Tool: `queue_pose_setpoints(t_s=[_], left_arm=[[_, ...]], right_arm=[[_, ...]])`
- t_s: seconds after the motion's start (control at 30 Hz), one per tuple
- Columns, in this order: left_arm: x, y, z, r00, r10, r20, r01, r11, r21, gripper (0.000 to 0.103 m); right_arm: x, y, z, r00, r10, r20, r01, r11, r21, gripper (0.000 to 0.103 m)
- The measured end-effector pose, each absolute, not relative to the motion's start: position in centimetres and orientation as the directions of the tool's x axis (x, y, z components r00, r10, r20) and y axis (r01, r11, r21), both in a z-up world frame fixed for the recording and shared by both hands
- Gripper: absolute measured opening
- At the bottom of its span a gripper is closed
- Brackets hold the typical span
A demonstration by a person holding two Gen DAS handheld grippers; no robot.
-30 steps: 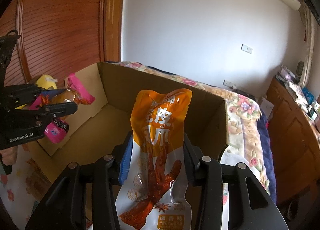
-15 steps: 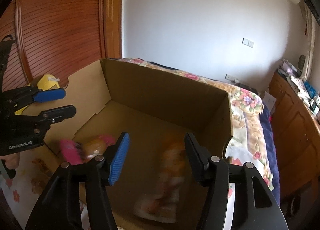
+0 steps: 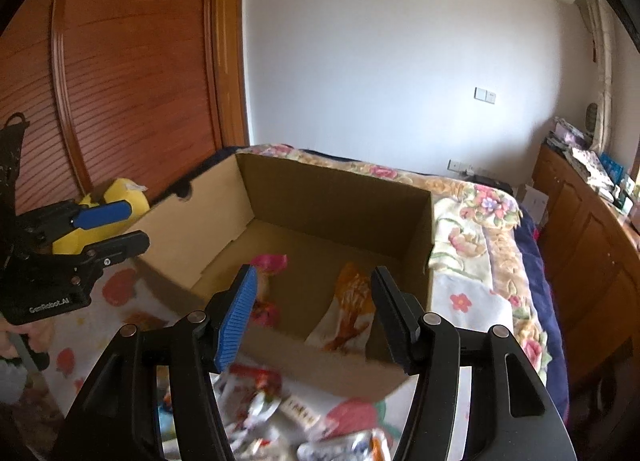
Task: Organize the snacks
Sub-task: 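Release the pink packet into the box with the left tool while both tools return to the table, then grasp the clear granola bar pack with the left tool while the right tool grasps the white pouch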
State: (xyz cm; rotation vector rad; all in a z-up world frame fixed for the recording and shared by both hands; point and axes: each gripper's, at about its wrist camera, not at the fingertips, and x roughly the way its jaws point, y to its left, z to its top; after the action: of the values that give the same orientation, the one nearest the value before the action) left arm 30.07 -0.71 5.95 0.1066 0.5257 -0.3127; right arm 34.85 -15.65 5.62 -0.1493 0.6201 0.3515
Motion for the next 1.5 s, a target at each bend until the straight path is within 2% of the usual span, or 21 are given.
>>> queue_pose_setpoints(t_s=[0.2,0.7,1.0,1.5], left_arm=[[27.3,0.1,4.9,0.808,-0.280,-0.519,0.334,0.943,0.010,0.054],[23.8,0.0,-1.2,0.743,-0.281,-0.607,0.341,0.940,-0.018,0.054],[22.6,0.9,-3.3,0.727,-0.272,-0.631,0.324,0.946,-0.035,0.054],[21.5,1.8,-4.2,0.716,-0.291,-0.635,0.319,0.945,-0.073,0.054]], right_arm=[[31.1,-16.0,4.6,0.742,0.285,-0.607,-0.361,0.933,-0.003,0.060],[24.9,-17.5,-3.1,0.641,0.286,-0.712,-0.284,0.951,0.126,0.060],[24.2,-16.8,-6.4,0.568,0.350,-0.745,-0.261,0.935,0.241,0.062],[25.7,-15.1,-8.3,0.555,0.335,-0.761,-0.201,0.942,0.268,0.070]])
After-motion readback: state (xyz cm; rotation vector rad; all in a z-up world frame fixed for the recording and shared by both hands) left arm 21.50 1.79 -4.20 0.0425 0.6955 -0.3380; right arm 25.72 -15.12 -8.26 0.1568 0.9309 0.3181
